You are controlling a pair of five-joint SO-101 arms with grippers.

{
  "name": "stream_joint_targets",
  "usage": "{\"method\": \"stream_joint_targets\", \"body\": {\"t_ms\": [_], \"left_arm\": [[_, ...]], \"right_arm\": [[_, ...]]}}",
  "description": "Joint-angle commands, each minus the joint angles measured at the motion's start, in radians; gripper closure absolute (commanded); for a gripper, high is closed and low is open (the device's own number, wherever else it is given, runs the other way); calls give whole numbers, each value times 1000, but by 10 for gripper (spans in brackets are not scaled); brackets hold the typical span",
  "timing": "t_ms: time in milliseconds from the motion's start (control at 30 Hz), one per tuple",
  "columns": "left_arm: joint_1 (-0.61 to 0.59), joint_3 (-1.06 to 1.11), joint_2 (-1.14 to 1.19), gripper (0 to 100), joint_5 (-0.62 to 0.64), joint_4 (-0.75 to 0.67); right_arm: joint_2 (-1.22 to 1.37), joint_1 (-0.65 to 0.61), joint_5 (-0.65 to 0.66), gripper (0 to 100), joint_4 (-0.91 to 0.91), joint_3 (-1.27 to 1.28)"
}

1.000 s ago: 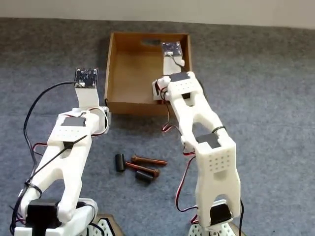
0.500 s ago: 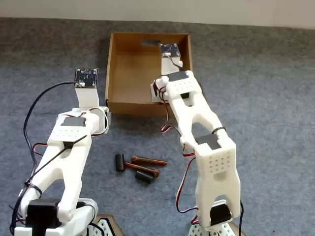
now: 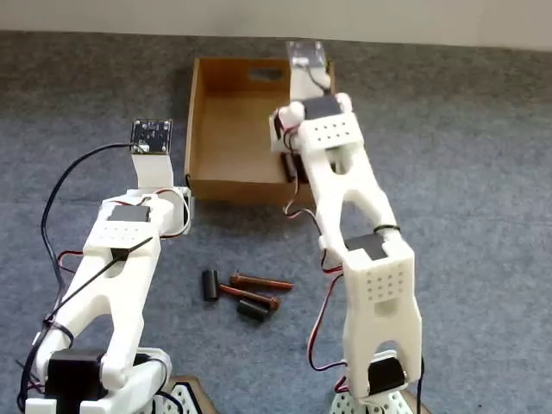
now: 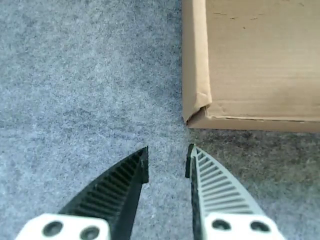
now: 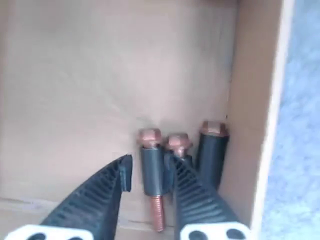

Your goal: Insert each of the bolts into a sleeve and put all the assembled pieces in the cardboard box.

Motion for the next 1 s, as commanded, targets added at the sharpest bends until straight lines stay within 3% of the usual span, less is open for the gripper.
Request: {"method": "stream_joint_targets", "body": {"t_ms": [0,400,767,967], "left_arm": [[-7,-8,-4,864,5,-17],[-7,-10,-4,864,5,-17],[-7,-10,-4,864,6,-18],[-7,-12,-4,864,6,-18]], "right_arm": [[-28,5,-3,904,128,-245],[-19,-5,-3,904,489,-829],[-59,-15,-3,904,493,-817],[-354,-71,0,904,492,-421]]}}
